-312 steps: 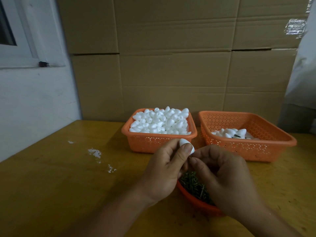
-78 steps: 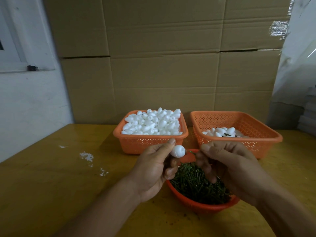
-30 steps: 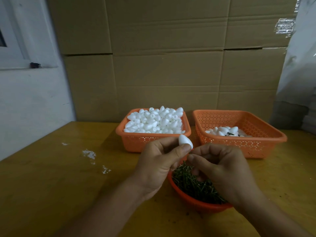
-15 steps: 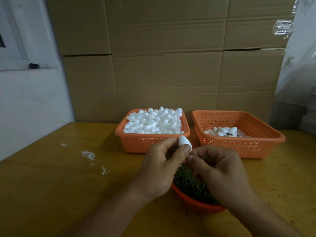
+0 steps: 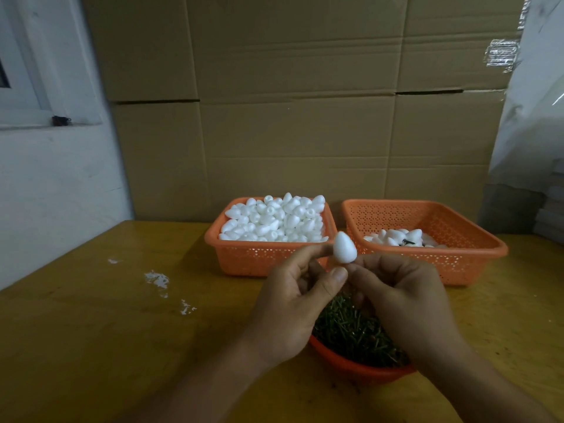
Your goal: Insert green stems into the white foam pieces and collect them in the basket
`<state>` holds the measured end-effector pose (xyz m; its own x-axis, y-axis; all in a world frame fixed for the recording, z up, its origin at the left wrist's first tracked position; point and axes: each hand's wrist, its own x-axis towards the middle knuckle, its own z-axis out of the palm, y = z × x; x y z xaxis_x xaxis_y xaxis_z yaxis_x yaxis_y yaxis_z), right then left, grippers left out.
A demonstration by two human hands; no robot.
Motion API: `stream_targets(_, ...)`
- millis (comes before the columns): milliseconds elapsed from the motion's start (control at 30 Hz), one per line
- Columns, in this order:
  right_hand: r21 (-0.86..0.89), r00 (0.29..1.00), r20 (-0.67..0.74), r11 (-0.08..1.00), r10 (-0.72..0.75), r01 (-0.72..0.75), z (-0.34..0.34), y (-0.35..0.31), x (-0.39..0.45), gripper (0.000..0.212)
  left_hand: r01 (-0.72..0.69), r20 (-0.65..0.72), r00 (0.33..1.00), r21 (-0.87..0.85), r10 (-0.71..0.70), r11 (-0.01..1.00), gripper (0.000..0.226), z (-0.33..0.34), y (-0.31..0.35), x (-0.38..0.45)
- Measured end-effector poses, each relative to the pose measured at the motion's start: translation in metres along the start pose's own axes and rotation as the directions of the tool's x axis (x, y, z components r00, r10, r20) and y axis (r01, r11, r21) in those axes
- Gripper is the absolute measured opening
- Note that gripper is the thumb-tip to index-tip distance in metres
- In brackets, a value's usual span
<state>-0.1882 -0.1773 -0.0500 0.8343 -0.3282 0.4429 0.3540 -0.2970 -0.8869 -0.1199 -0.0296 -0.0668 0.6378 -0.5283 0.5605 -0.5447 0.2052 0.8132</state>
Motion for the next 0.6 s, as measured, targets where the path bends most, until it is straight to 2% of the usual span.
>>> stream_targets(100, -0.184, 0.995, -0.097, 0.983, -0.026, 0.008, -0.014, 0.005, 0.018, 0.018, 0.032, -0.035, 0.999, 0.155, -0.027, 0.987, 0.024, 0.001, -0.008, -0.004)
stream_targets(167, -0.33, 0.984, -0.176, 0.943, -0.034, -0.027, -0.027, 0.015, 0.036, 0.014, 0.047, -0.038, 0.998, 0.189, -0.04, 0.981, 0.023, 0.001, -0.011, -0.005)
stream_targets(367, -0.604, 0.937, -0.336, 0.742, 0.093, -0.291, -0.07, 0.041, 0.1, 0.01, 0.056, -0.04, 0.998, 0.222, -0.048, 0.973, 0.022, 0.001, -0.012, -0.006)
stream_targets(533, -0.705, 0.885, -0.435, 0.547, 0.168, -0.451, -0.09, 0.056, 0.138, 0.047, 0.062, -0.042, 0.998, 0.242, -0.053, 0.968, 0.024, 0.002, -0.012, -0.006)
stream_targets(600, -0.746, 0.877, -0.45, 0.467, 0.171, -0.474, -0.091, 0.059, 0.146, 0.054, 0.059, -0.041, 0.998, 0.252, -0.05, 0.966, 0.024, 0.002, -0.012, -0.007)
